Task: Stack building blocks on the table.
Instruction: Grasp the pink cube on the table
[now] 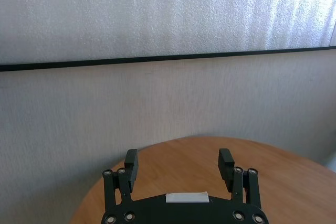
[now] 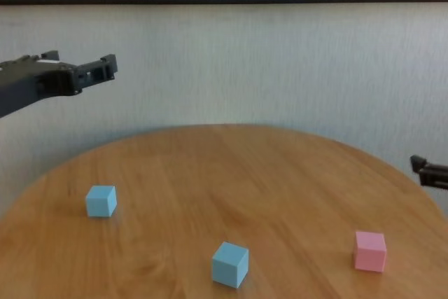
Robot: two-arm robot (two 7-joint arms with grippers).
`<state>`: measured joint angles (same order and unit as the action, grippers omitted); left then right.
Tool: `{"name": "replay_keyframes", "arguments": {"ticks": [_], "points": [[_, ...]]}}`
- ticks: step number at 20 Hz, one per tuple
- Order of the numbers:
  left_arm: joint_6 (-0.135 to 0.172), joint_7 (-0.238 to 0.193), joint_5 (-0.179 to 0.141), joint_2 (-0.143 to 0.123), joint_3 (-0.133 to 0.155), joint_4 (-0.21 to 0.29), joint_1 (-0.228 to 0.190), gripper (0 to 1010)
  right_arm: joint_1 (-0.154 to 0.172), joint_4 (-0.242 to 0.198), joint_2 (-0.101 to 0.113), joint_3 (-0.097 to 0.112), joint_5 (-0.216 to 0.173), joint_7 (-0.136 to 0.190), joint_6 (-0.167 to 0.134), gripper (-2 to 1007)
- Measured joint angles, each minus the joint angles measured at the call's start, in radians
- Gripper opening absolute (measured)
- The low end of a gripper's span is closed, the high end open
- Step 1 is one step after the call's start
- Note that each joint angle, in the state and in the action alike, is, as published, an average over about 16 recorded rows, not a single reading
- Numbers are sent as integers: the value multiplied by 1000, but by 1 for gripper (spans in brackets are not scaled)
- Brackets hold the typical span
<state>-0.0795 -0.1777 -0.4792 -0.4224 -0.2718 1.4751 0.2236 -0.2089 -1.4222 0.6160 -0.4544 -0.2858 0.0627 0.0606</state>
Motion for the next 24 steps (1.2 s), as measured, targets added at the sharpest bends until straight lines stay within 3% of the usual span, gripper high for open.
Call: {"name": "replay_keyframes", "arguments": {"ticks": [4, 8, 12, 19, 24], "points": [[2, -1, 0, -1, -2, 0, 1, 999, -9, -10, 14, -2, -30, 81, -51, 1005], [3, -2, 0, -1, -3, -1, 2, 999, -20, -22, 34, -5, -69, 182, -108, 1005], [4, -3, 1, -1, -4, -1, 2, 999, -35, -26, 52, -9, -100, 279, -147, 1005], [4, -3, 1, -2, -4, -1, 3, 999, -76, 3, 68, -26, -115, 423, -158, 1005], [5, -3, 1, -2, -5, -1, 3, 999, -120, 52, 61, -50, -88, 492, -145, 1005]]}}
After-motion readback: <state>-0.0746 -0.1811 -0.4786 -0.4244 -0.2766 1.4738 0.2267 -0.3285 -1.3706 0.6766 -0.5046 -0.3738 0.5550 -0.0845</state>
